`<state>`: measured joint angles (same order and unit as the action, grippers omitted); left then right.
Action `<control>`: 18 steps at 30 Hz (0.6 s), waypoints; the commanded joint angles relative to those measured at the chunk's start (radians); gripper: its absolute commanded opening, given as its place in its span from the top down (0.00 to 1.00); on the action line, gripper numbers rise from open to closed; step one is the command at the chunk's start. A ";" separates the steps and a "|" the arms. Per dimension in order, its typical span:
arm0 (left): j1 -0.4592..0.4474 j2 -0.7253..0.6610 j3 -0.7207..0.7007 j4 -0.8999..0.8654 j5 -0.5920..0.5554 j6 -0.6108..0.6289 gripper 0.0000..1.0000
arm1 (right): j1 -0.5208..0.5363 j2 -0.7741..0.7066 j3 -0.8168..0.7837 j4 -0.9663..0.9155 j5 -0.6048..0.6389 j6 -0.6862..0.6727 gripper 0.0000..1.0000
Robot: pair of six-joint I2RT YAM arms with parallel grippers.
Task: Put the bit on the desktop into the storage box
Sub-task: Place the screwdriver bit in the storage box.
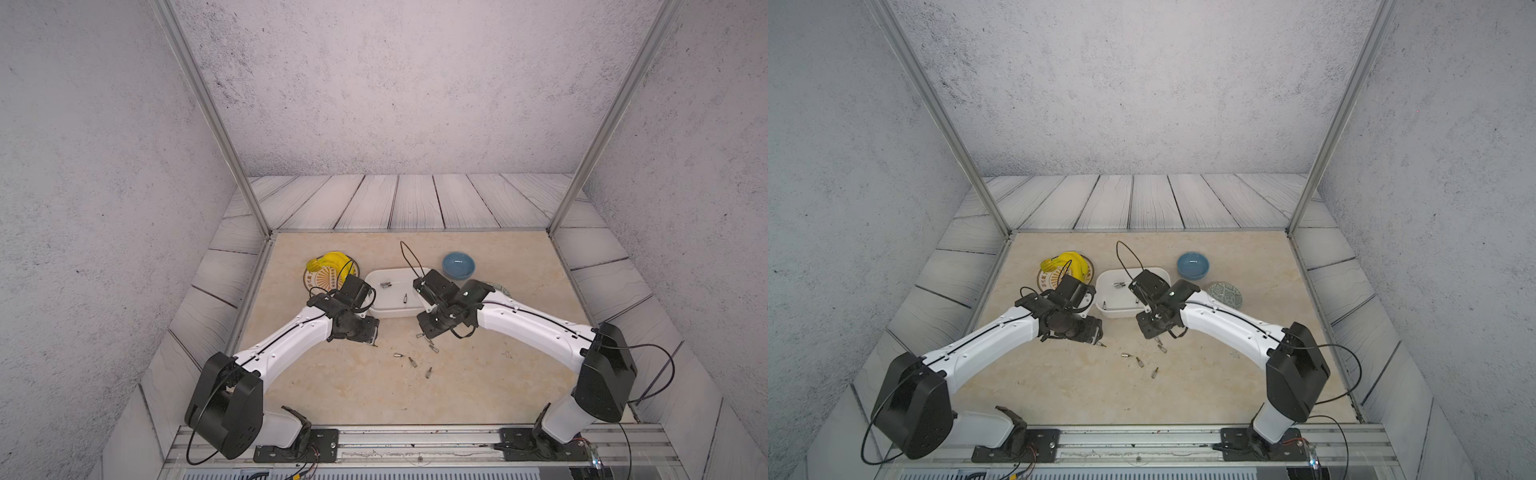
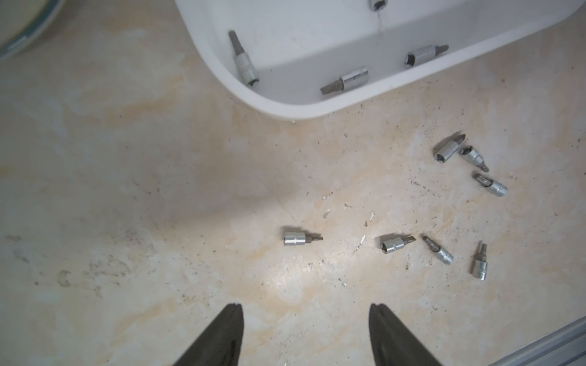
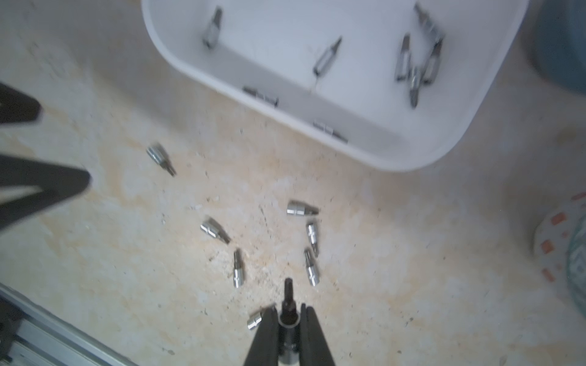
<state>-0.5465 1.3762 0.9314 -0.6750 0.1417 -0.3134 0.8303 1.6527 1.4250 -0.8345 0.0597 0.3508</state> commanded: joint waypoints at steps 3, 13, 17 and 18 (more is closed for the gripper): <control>-0.009 -0.029 -0.063 0.044 -0.036 -0.024 0.31 | -0.097 0.198 0.215 -0.064 -0.087 -0.116 1.00; -0.015 -0.002 -0.135 0.110 -0.162 -0.116 0.31 | -0.175 0.533 0.534 -0.122 -0.179 -0.152 1.00; -0.018 0.021 -0.149 0.144 -0.160 -0.136 0.31 | -0.189 0.609 0.591 -0.142 -0.171 -0.153 1.00; -0.019 0.029 -0.149 0.149 -0.157 -0.141 0.31 | -0.192 0.623 0.599 -0.144 -0.167 -0.151 1.00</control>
<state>-0.5587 1.3857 0.7971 -0.5587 0.0044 -0.4217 0.6453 2.2570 1.9835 -0.9310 -0.0967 0.2123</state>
